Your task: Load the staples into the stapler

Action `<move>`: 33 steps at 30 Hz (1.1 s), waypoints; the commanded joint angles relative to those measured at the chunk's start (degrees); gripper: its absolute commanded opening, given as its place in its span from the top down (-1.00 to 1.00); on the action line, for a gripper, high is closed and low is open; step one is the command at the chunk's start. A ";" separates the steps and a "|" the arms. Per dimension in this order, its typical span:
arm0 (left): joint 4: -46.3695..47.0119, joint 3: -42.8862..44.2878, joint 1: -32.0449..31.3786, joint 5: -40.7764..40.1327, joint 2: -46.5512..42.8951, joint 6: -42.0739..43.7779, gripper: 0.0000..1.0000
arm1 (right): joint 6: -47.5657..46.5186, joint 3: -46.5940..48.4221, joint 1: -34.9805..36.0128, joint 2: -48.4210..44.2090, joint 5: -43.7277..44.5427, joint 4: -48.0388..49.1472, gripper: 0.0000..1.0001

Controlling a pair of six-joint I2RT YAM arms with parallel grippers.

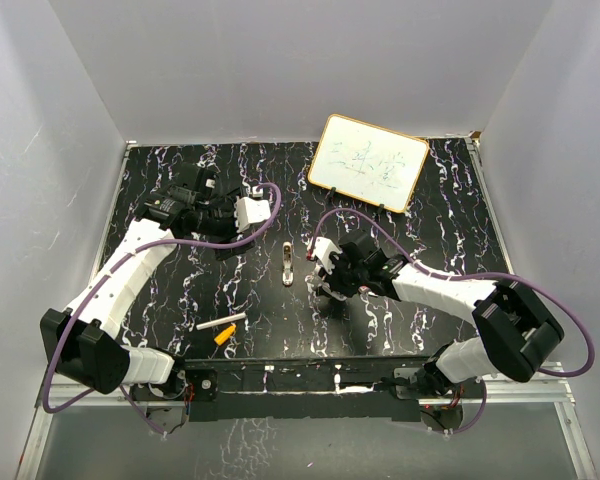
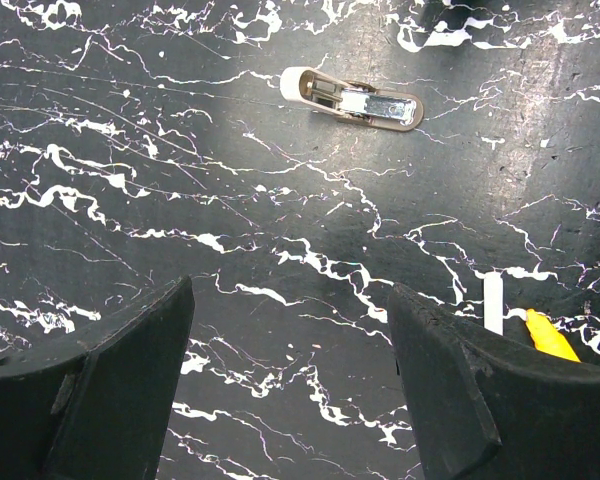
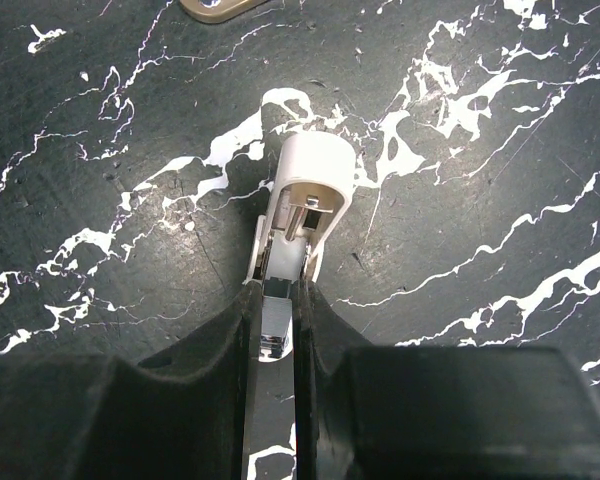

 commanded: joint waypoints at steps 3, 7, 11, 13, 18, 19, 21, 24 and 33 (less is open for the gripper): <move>-0.96 -0.24 0.42 0.92 -1.63 0.46 -0.54 | 1.65 1.62 -0.14 -1.58 0.35 0.97 0.82; -0.97 -0.24 0.42 0.90 -1.64 0.47 -0.54 | 1.69 1.63 -0.13 -1.29 0.37 0.87 0.82; -1.06 -0.16 0.42 0.88 -1.58 0.48 -0.54 | 1.75 1.46 -0.13 -0.47 1.01 0.87 0.82; -1.08 -0.15 0.42 0.90 -1.63 0.47 -0.54 | 1.92 1.45 -0.14 -0.01 1.12 0.87 0.82; -1.07 -0.23 0.42 0.92 -1.91 0.48 -0.54 | 2.26 1.45 -0.15 0.64 0.88 0.87 0.82; -1.06 -0.29 0.42 0.90 -1.94 0.56 -0.54 | 2.36 1.45 -0.13 0.72 0.87 0.87 0.82; -1.06 -0.43 0.42 0.91 -2.04 0.63 -0.54 | 2.38 1.45 -0.13 0.97 0.87 0.87 0.82; -1.15 -0.42 0.42 0.90 -2.11 0.65 -0.54 | 2.30 1.45 -0.13 1.55 1.04 0.79 0.82; -1.15 -0.55 0.47 0.97 -2.22 0.65 -0.54 | 1.94 1.46 -0.21 2.19 1.31 0.28 0.78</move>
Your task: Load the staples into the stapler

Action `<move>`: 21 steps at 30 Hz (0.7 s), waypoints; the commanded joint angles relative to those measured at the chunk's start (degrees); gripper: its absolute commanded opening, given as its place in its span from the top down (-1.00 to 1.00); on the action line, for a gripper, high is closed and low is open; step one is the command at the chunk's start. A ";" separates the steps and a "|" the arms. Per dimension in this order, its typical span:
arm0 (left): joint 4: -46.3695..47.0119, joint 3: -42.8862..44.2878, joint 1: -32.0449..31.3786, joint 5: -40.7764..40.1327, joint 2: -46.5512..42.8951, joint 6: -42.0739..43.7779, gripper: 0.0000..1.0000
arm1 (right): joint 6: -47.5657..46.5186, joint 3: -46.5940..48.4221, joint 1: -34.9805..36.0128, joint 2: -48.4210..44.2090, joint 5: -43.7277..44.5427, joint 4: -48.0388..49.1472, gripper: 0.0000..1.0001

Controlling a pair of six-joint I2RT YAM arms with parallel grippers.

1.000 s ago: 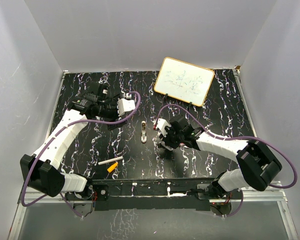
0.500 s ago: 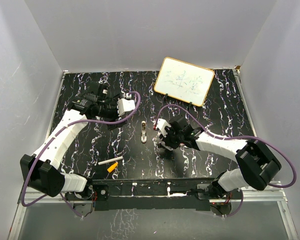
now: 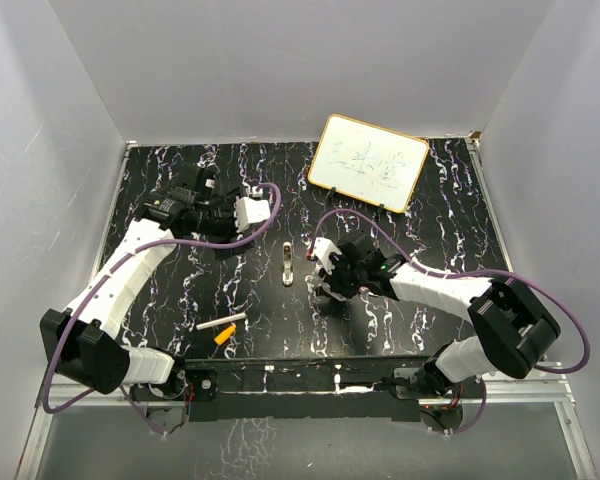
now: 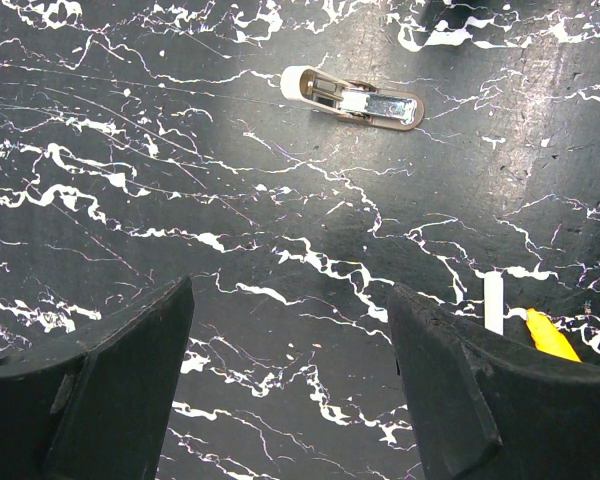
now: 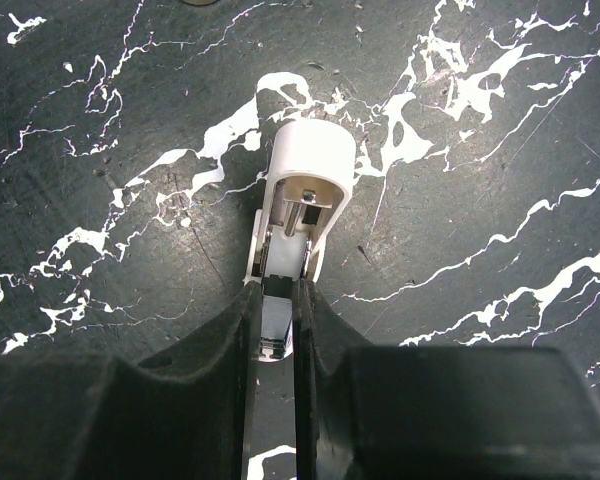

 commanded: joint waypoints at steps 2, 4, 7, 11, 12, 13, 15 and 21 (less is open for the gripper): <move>-1.15 -0.46 0.36 0.94 -2.11 0.61 -0.54 | 0.04 1.51 -0.21 1.19 0.44 0.33 0.75; -1.15 -0.39 0.31 0.99 -2.11 0.61 -0.54 | 0.04 1.71 -0.30 1.59 0.35 0.07 0.71; -1.24 -0.39 0.36 1.08 -2.10 0.68 -0.54 | 0.20 2.00 -0.30 1.91 0.28 -0.09 0.58; -1.24 -0.31 0.36 1.08 -2.07 0.78 -0.54 | 0.46 2.52 -0.37 2.24 0.00 -0.06 0.43; -1.26 -0.29 0.36 1.08 -2.02 0.79 -0.54 | 0.45 2.65 -0.31 2.24 0.00 0.00 0.40; -1.23 -0.21 0.35 1.08 -1.91 0.74 -0.54 | 0.42 2.77 -0.30 2.13 0.00 0.05 0.37; -1.24 -0.21 0.36 1.07 -1.86 0.79 -0.54 | 0.41 2.94 -0.35 2.08 0.04 0.10 0.32; -1.24 -0.28 0.34 1.00 -1.88 0.78 -0.54 | 0.39 3.10 -0.32 0.48 -0.47 0.22 0.25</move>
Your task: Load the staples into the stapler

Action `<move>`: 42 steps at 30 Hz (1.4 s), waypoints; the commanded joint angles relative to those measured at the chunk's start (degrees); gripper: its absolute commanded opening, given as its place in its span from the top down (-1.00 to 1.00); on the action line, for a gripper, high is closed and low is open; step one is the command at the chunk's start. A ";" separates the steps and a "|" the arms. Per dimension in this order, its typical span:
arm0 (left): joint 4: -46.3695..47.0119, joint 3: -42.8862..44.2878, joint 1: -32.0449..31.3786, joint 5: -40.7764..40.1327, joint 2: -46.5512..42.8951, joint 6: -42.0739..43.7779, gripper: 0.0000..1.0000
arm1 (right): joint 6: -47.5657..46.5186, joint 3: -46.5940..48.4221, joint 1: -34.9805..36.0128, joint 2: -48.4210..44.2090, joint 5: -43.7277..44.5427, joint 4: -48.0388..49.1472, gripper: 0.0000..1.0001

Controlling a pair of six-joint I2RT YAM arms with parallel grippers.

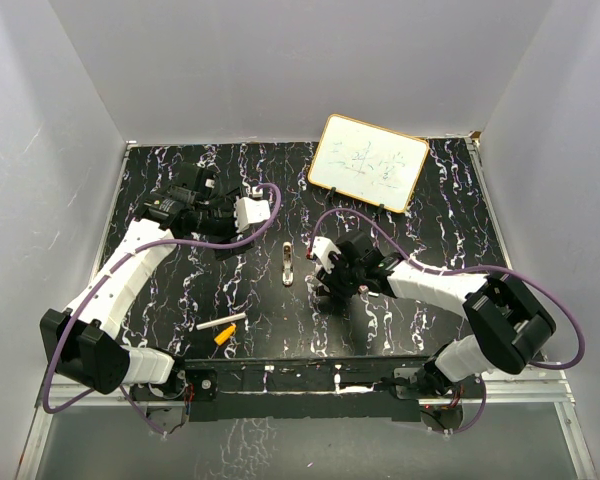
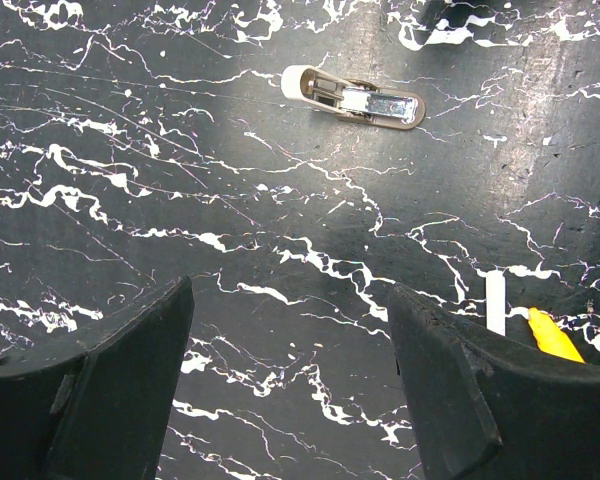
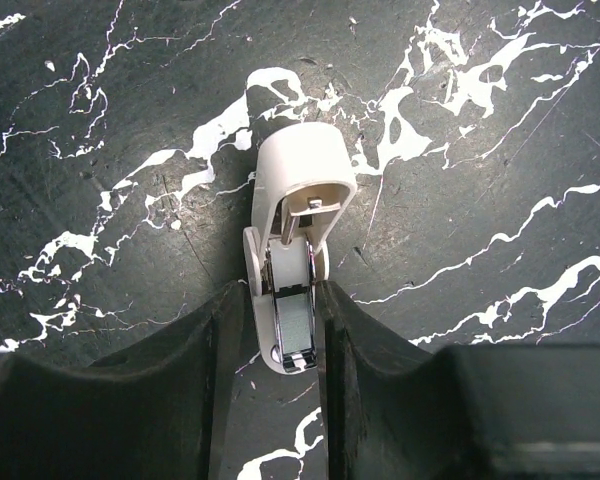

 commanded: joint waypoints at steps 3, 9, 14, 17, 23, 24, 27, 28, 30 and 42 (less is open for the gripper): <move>-1.04 -0.44 0.29 0.86 -1.89 0.43 -0.54 | -0.09 2.25 -0.12 -2.50 -1.26 0.64 0.25; -0.78 -1.29 0.27 0.58 -2.15 0.58 -0.54 | -0.56 2.51 -0.11 -4.47 -2.11 0.56 0.25; -0.08 -1.83 0.29 0.50 -2.20 0.07 -0.54 | -1.64 3.03 -0.19 -5.67 -1.71 -0.75 0.25; 1.78 -3.05 0.27 0.87 -2.11 -1.31 -0.54 | -5.19 2.76 -1.45 -8.57 -1.27 -3.13 0.25; 7.07 -5.36 0.29 1.41 -1.24 -5.88 -0.55 | -16.61 2.19 -10.69 -15.45 -8.11 -15.87 0.22; 8.07 -5.44 0.29 1.19 -1.07 -7.10 -0.55 | -18.60 2.10 -12.96 -16.43 -8.74 -17.88 0.21; 10.67 -5.66 0.28 0.54 -0.40 -10.81 -0.64 | -23.19 1.40 -19.23 -18.28 -10.43 -22.94 0.15; 11.33 -5.68 0.29 0.32 -0.20 -11.69 -0.66 | -24.11 0.95 -20.51 -18.52 -10.84 -23.93 0.13; 12.31 -5.65 0.29 0.01 0.19 -13.11 -0.67 | -25.02 -0.30 -21.43 -18.39 -10.85 -25.00 0.07; 13.40 -6.90 0.29 -0.17 0.13 -13.67 -0.68 | -25.62 -6.24 -21.47 -14.84 -11.34 -17.45 -0.04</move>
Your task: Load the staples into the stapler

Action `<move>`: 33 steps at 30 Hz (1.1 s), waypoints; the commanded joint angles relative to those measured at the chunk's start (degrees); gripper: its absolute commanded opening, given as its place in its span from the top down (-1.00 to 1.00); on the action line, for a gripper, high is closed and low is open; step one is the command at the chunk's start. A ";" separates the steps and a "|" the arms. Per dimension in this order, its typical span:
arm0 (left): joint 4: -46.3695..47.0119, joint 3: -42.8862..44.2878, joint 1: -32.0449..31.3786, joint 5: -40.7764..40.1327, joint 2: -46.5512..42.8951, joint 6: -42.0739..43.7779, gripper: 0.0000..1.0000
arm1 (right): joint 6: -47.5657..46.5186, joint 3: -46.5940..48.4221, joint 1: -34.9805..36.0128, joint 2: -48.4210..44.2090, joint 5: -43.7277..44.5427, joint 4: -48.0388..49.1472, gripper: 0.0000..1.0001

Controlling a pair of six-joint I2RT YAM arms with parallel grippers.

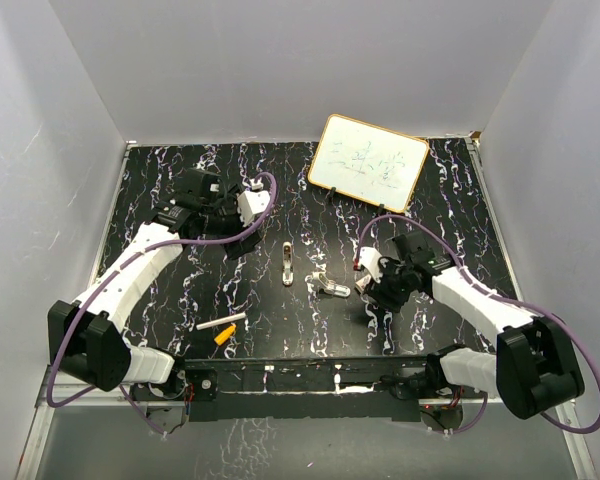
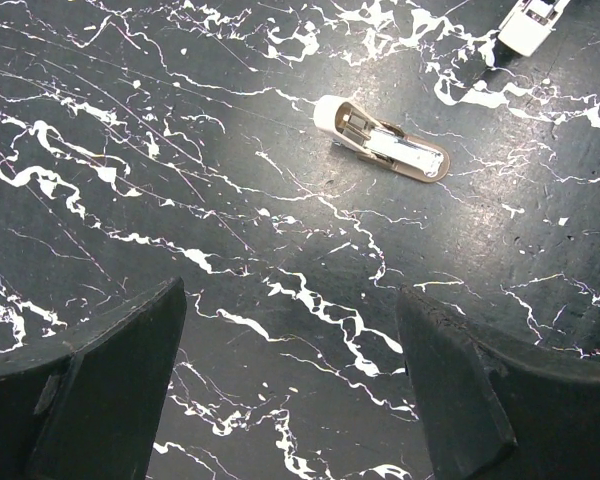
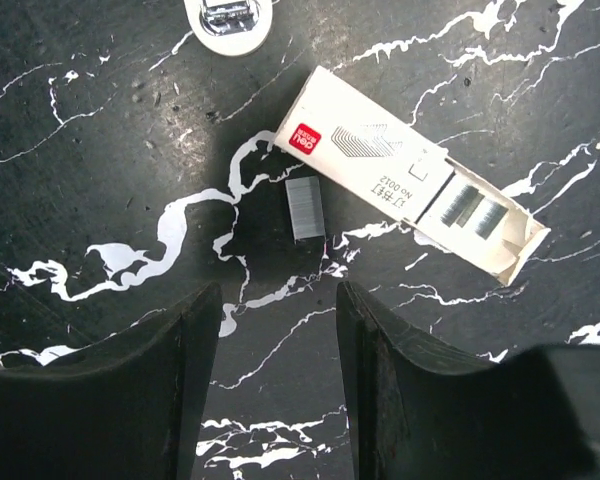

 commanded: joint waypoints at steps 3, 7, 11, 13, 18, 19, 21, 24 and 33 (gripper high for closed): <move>0.17 -0.30 0.29 0.77 -0.70 -0.68 -0.68 | -1.36 -0.62 -0.02 1.66 -2.00 6.82 -0.04; 0.09 -0.29 0.26 0.83 -0.56 -0.54 -0.68 | -1.41 -0.43 0.02 3.76 -2.44 9.09 -0.01; -0.15 -0.30 0.29 0.88 -0.70 -0.23 -0.68 | -1.96 -0.19 0.04 5.52 -2.89 9.52 0.05; -0.26 -0.30 0.29 0.83 -0.74 -0.13 -0.68 | -2.50 -0.25 0.10 6.02 -2.78 9.42 0.08; -0.17 -0.46 0.27 0.58 -0.88 0.03 -0.68 | -3.42 -1.15 0.11 6.10 -3.01 10.03 0.18; -0.15 -0.46 0.29 0.57 -0.83 0.04 -0.68 | -3.51 -1.33 0.11 6.15 -3.14 10.16 0.21; -0.36 -0.35 0.29 0.57 -0.90 0.12 -0.68 | -3.79 -1.85 0.20 6.40 -3.34 10.31 0.26; -0.45 -0.25 0.29 0.48 -0.82 0.13 -0.68 | -4.06 -2.81 0.15 6.69 -3.35 11.22 0.33; -0.62 0.05 0.25 0.30 -0.96 0.08 -0.68 | -4.94 -3.78 0.20 6.61 -1.95 11.39 0.50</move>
